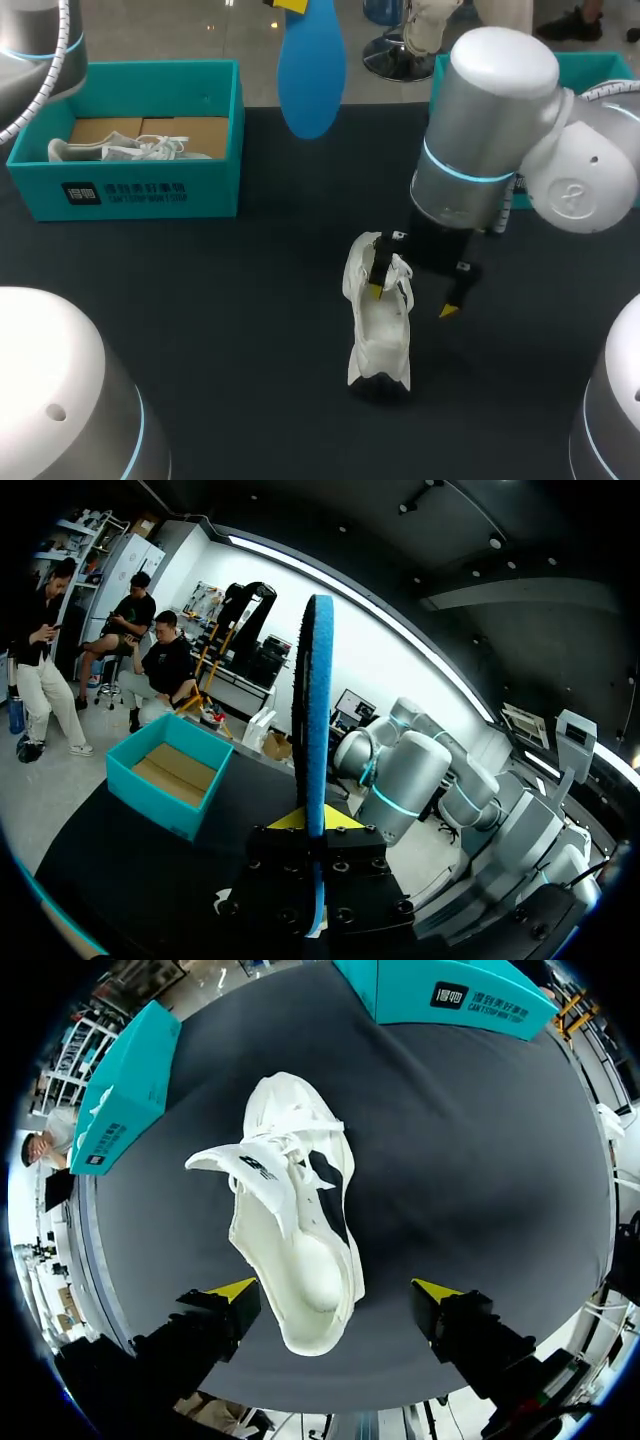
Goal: Take the shoe out of the shoebox, open the shoe tongue, remove and reinsert the insole, then place the shoe into the shoebox
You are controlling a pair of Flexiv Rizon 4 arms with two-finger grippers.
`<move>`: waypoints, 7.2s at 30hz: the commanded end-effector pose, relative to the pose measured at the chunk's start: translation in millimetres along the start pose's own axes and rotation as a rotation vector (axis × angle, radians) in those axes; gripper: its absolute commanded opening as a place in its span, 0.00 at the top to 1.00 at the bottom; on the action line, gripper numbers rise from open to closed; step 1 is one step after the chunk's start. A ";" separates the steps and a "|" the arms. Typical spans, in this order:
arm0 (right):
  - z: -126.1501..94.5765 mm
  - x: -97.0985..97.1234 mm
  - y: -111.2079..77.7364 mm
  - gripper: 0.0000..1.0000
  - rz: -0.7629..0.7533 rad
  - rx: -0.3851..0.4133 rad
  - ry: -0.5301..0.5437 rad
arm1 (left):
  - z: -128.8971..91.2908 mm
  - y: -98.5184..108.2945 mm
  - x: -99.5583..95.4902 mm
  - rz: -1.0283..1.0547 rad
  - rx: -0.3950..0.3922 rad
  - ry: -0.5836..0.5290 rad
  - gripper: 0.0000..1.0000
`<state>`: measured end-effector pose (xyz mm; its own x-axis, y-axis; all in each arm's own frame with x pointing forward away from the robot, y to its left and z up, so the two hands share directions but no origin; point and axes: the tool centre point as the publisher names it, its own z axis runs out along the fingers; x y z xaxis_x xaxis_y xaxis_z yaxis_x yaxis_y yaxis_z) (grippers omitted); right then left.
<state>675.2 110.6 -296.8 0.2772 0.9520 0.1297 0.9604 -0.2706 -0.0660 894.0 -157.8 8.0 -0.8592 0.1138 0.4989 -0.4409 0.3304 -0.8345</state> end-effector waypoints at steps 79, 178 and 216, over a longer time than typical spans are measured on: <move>-92.7 90.3 -13.5 0.00 -0.005 0.341 1.047 | -0.5 -0.2 -0.7 0.000 -0.001 0.002 1.00; -123.0 87.3 20.6 0.00 -0.023 0.121 1.106 | 3.9 159.5 69.8 0.651 -0.049 -0.205 1.00; -123.0 87.3 20.6 0.00 -0.023 0.121 1.106 | -3.0 203.5 103.8 1.657 -0.098 -0.151 1.00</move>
<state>721.8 168.3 -164.4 0.1884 0.2872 0.9392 0.9736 -0.1802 -0.1402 726.2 -79.3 -103.1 -0.6724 0.2903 -0.6809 0.7299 0.1074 -0.6750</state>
